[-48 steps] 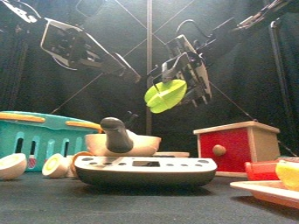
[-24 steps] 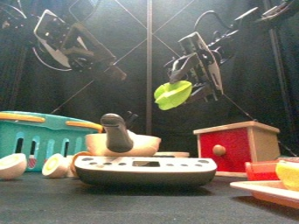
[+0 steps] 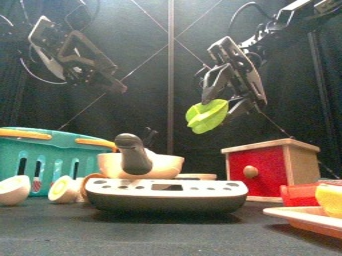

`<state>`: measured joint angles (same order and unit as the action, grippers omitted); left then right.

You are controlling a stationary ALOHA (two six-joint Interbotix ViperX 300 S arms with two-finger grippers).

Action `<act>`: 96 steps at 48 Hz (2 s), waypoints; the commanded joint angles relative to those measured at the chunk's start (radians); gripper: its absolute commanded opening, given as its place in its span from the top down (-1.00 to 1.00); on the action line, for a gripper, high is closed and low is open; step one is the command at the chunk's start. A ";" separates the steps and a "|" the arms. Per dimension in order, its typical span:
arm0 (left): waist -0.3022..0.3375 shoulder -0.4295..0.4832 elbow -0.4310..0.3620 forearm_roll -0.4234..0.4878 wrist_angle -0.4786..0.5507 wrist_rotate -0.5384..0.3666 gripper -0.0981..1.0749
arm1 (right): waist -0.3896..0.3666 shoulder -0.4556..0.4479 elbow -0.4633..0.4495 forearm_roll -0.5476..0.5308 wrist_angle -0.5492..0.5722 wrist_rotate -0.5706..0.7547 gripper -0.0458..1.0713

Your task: Place starfruit to right of stove

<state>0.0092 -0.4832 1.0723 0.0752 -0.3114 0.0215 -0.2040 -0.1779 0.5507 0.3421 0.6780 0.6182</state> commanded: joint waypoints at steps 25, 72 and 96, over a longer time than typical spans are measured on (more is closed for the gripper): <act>0.003 -0.003 0.014 -0.055 -0.038 0.002 -0.90 | 0.235 0.015 0.014 -0.495 0.002 0.546 -0.14; 0.003 0.017 0.021 -0.063 -0.040 0.002 -0.90 | 0.449 0.130 0.067 -0.885 0.077 1.170 -0.16; 0.003 0.017 0.023 -0.063 -0.040 0.002 -0.90 | 0.456 0.176 0.067 -0.890 0.080 1.166 -0.40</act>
<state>0.0092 -0.4663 1.1060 0.0123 -0.3405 0.0215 0.2500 0.0184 0.6366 -0.5430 0.7563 1.7840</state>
